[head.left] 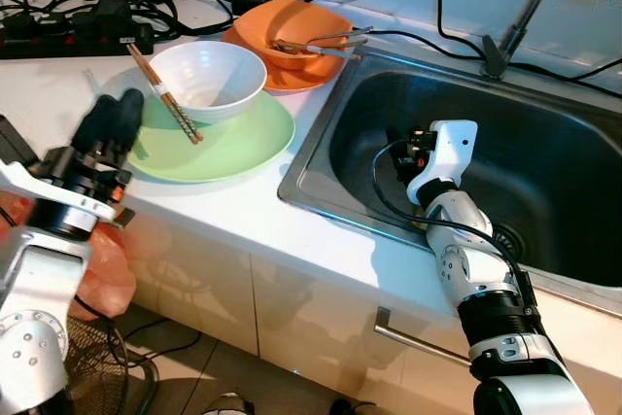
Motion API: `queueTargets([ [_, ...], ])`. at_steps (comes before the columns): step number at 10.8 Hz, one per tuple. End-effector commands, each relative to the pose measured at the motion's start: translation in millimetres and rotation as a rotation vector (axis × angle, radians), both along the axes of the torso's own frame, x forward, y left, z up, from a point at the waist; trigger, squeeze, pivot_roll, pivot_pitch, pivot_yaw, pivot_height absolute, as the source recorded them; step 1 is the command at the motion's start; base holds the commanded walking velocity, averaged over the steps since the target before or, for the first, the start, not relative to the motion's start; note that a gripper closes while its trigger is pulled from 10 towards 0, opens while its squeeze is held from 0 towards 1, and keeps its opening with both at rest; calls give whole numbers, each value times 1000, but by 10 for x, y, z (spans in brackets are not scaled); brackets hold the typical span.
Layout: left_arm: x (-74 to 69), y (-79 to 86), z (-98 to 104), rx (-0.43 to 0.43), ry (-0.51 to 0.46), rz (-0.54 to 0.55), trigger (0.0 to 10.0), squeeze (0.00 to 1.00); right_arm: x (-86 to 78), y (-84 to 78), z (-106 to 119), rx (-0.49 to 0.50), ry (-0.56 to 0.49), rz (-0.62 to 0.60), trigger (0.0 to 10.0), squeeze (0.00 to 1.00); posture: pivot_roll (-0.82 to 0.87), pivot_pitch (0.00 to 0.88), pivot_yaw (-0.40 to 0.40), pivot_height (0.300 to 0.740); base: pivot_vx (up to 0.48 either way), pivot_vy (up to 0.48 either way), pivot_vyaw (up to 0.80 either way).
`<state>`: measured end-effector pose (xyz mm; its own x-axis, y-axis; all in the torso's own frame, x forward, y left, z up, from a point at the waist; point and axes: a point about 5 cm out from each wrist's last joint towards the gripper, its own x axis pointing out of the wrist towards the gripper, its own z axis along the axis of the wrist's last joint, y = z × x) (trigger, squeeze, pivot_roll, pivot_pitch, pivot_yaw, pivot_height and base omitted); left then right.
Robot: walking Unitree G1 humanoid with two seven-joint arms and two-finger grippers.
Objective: Kitchen organization
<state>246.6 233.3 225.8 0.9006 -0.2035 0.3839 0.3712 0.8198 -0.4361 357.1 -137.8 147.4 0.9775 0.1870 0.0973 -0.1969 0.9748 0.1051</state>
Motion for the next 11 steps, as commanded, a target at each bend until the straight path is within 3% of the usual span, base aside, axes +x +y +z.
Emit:
queueTargets([
  [1, -7, -56, -50, -11, 27, -29, 10000, 0, -5, -41, 20, -2, -15, -12, 10000, 0, 96, 112, -65, 740, 0, 0, 0],
  [3, 34, -158, -225, -55, 82, -45, 10000, 0, -1, -21, 19, 0, -14, -6, 10000, 0, 94, 107, -66, 740, 0, 0, 0],
  [8, 83, -219, -363, -70, 133, -30, 10000, 0, -3, -5, 20, 1, -16, -2, 10000, 0, 90, 100, -63, 740, 0, 0, 0],
  [9, 87, -214, -370, -86, 129, -17, 10000, 1000, -5, -3, 19, 1, -17, 1, 10000, 0, 93, 100, -65, 740, 0, 0, 0],
  [11, 102, -203, -374, -99, 129, -7, 10000, 1000, -5, -2, 21, 1, -17, 1, 10000, 0, 93, 100, -66, 740, 0, 0, 0],
])
